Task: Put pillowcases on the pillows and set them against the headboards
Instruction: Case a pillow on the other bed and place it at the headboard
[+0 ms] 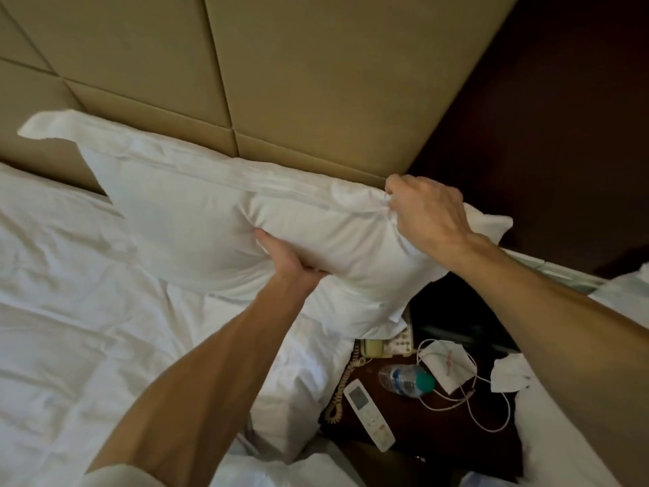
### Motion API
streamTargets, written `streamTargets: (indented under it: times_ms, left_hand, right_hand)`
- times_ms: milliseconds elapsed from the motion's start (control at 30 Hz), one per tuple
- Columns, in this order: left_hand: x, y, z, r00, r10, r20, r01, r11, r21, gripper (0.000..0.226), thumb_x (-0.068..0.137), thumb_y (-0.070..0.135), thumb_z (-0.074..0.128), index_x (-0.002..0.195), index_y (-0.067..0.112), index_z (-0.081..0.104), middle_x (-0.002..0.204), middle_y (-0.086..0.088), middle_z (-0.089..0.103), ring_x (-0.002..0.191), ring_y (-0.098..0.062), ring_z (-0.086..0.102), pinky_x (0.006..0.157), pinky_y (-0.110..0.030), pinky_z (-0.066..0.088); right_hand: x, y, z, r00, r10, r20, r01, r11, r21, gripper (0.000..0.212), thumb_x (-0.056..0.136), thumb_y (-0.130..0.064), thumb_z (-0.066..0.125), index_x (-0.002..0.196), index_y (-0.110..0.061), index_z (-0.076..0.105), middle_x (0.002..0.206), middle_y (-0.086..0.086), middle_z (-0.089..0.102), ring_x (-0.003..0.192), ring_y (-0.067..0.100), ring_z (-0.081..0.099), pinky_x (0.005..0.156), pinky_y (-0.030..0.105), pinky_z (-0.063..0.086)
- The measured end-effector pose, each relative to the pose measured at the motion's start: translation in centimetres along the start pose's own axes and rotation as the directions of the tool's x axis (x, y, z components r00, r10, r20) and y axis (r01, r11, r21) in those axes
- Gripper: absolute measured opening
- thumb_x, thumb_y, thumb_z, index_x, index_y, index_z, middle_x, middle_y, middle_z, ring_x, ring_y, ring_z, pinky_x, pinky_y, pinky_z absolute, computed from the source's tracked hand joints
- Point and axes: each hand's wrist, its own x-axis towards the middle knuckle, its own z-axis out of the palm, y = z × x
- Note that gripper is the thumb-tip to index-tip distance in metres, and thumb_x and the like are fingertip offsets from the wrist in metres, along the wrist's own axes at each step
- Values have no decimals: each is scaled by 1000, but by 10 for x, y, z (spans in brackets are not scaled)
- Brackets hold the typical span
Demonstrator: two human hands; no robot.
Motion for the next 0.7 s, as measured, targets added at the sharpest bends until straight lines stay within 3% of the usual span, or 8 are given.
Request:
streamTargets:
  times_ms: [133,333,433,600,700]
  left_hand:
    - [19,-8,-9,998,22,59,-22,1000,0,115,43,99,53,139,36,48,143,-6,50,124,-38,52,96,-70,42]
    - [12,5,-18,998,-52,21,50,996,79,125,30,99,58,139,37,49,144,-9,49,128,-43,48,96,-74,37]
    - [-3,13,-21,998,-45,-52,51,990,130,124,39,93,57,144,29,43,146,-11,44,130,-40,46,95,-71,41]
    - [-34,30,-19,993,34,-114,12,924,381,78,84,66,53,136,9,46,126,-17,55,109,-36,57,91,-53,50]
    - [-61,41,-31,995,96,-35,-65,855,514,55,92,53,55,126,10,49,121,-12,58,110,-29,59,96,-49,51]
  right_hand:
    - [3,4,12,981,90,170,-107,990,94,13,95,-21,53,103,-24,62,100,0,68,94,26,62,70,35,42]
    - [-8,2,17,993,73,95,-78,995,54,18,93,-21,52,107,-18,62,98,4,67,89,27,61,68,35,44]
    - [-13,2,6,988,70,139,-84,991,101,24,93,-26,51,114,-19,60,104,6,65,93,28,60,75,39,47]
    - [-15,-8,-20,969,3,246,-40,988,146,25,93,-27,53,117,-20,56,116,5,60,104,29,56,82,40,45]
    - [-19,-21,-33,935,-37,351,-46,973,225,41,94,-32,53,134,-24,51,135,2,56,120,27,53,92,40,47]
